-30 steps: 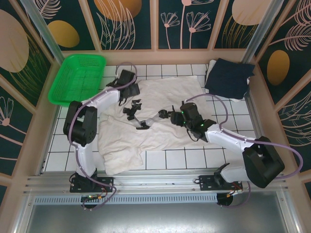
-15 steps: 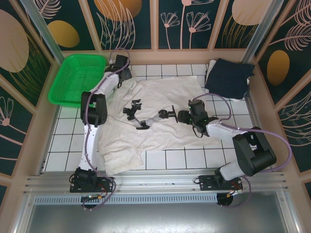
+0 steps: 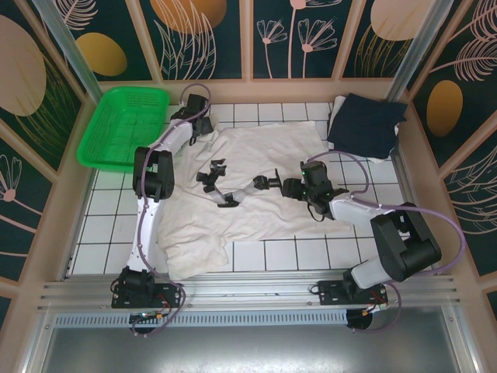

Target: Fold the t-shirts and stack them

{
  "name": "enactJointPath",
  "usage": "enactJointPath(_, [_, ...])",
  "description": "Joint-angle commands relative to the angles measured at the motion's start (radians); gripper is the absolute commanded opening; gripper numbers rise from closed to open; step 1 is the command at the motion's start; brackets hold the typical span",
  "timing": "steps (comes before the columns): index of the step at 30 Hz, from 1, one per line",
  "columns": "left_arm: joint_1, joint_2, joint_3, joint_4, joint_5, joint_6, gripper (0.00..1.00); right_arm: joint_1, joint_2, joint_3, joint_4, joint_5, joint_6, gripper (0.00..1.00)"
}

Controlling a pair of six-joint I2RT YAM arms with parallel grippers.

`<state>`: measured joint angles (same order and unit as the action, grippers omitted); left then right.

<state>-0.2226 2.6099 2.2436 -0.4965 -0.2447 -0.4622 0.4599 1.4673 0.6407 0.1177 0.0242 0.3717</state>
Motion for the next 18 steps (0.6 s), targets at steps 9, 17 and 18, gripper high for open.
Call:
enactJointPath(9, [-0.006,0.013,-0.099,0.068,0.078,0.082,0.62,-0.002,0.033,0.053,-0.008,-0.004,-0.002,0.63])
enactJointPath(17, [-0.007,-0.078,-0.168,0.116,0.127,0.095,0.27,-0.003,0.025,0.080,-0.038,0.008,-0.010,0.63])
enactJointPath(18, [-0.009,-0.097,-0.180,0.122,0.133,0.095,0.22,-0.003,0.021,0.080,-0.040,0.012,-0.013,0.63])
